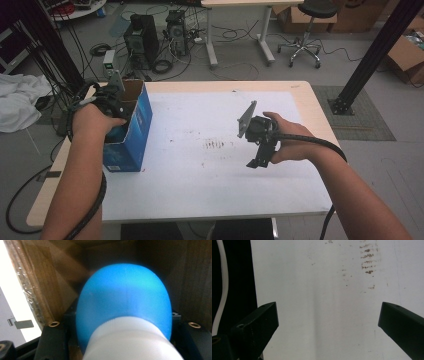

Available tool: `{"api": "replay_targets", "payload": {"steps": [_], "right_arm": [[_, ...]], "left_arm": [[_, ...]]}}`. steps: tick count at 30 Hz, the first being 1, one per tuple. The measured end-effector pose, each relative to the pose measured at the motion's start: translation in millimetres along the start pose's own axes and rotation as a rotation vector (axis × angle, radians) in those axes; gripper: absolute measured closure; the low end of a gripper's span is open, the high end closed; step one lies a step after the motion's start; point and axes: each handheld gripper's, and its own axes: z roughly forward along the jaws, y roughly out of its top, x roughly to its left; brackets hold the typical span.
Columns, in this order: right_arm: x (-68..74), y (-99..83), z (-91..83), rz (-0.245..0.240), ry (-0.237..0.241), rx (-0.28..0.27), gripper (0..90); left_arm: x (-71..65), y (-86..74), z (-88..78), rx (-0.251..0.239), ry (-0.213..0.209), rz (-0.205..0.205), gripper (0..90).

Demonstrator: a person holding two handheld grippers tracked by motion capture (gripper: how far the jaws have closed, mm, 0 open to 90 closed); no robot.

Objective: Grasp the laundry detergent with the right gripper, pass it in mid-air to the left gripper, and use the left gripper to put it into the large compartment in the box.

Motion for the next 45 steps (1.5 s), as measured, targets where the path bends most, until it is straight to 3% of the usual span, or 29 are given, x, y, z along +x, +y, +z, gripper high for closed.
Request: {"api": "replay_targets", "payload": {"steps": [4,14,21,25,36,45], "right_arm": [[0.4,0.1,0.9,0.0,0.003,0.002,2.3],[1.9,-0.8,-0.6,0.001,-0.001,-0.005,2.4],[2.4,-2.3,0.0,0.001,0.0,-0.012,2.4],[3.3,-0.8,0.9,-0.003,-0.002,-0.014,2.4],[3.9,2.1,-0.8,-0.012,-0.004,-0.012,2.5],[4.4,4.4,-0.1,-0.016,0.0,-0.009,2.6]], "left_arm": [[2.0,-0.6,-0.1,0.013,-0.014,-0.007,35.9],[-2.5,-0.7,-4.6,0.022,-0.004,0.016,31.1],[-6.5,-3.3,-20.2,-0.007,0.011,0.025,29.8],[-7.7,-4.0,-27.6,0.002,0.038,0.025,26.6],[-11.5,-7.3,-44.7,-0.022,0.01,0.039,25.1],[-14.6,-11.1,-60.2,-0.037,0.019,0.065,18.3]]}}
